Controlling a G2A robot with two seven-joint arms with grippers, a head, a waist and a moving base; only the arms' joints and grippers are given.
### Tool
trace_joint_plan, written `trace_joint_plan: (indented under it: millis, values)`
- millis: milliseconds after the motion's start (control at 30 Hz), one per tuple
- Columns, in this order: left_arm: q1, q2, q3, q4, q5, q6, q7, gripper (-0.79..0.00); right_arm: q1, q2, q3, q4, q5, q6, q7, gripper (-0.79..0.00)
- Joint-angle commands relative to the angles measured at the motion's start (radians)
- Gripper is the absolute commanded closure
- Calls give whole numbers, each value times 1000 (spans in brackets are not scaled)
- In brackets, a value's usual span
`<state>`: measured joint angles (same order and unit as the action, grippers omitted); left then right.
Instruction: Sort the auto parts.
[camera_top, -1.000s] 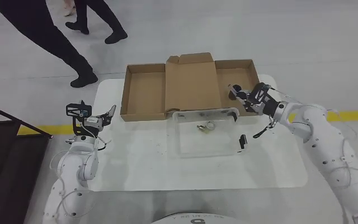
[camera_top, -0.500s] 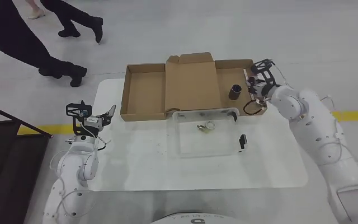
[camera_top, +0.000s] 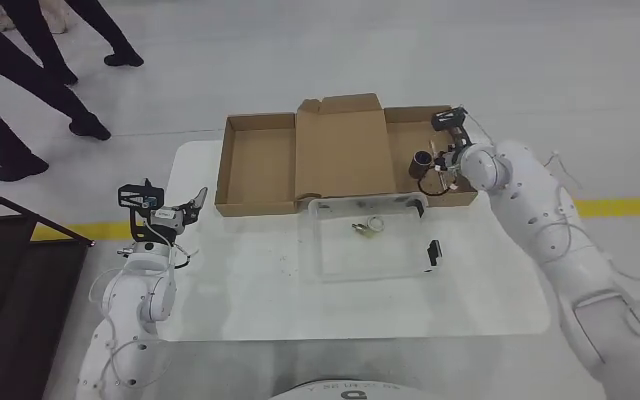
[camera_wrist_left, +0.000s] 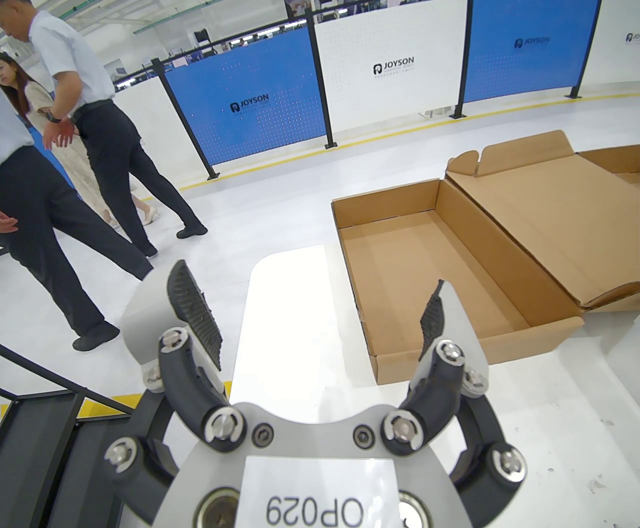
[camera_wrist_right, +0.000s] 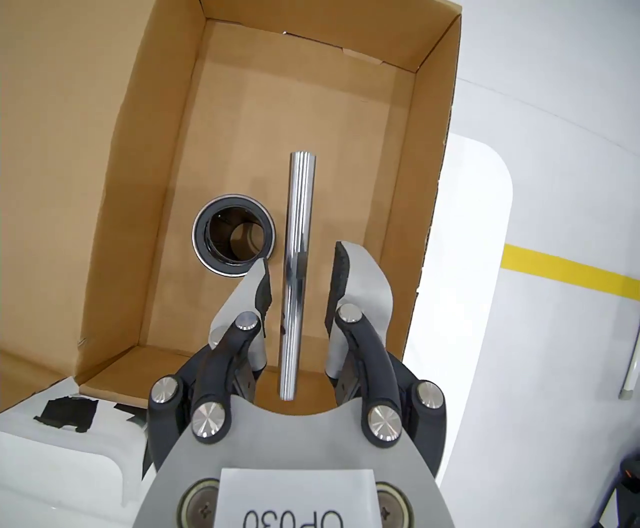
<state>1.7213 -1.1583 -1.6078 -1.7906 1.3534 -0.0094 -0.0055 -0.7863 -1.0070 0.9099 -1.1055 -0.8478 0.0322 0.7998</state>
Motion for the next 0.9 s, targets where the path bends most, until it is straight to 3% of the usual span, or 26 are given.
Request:
trace_joint_plan:
  millis: [0,100,233,467,633,733,867]
  values:
    - [0,0,0,0,0,0,0,-785,-2,-1,11,4,21,-40,-17,-668]
    - [0,0,0,0,0,0,0,-785,-23,8,45,-12,28,-72,-58,-653]
    - [0,0,0,0,0,0,0,-785,-117,41,150,-119,51,-229,-230,-650]
    - [0,0,0,0,0,0,0,-785,-448,118,440,-379,-40,-447,-633,-717]
    - [0,0,0,0,0,0,0,-785,-653,146,622,-450,-85,-626,-881,-745]
    - [0,0,0,0,0,0,0,-785,-732,154,688,-462,-109,-717,-969,-785]
    - [0,0,0,0,0,0,0,-785,-746,155,699,-463,-114,-730,-983,-785]
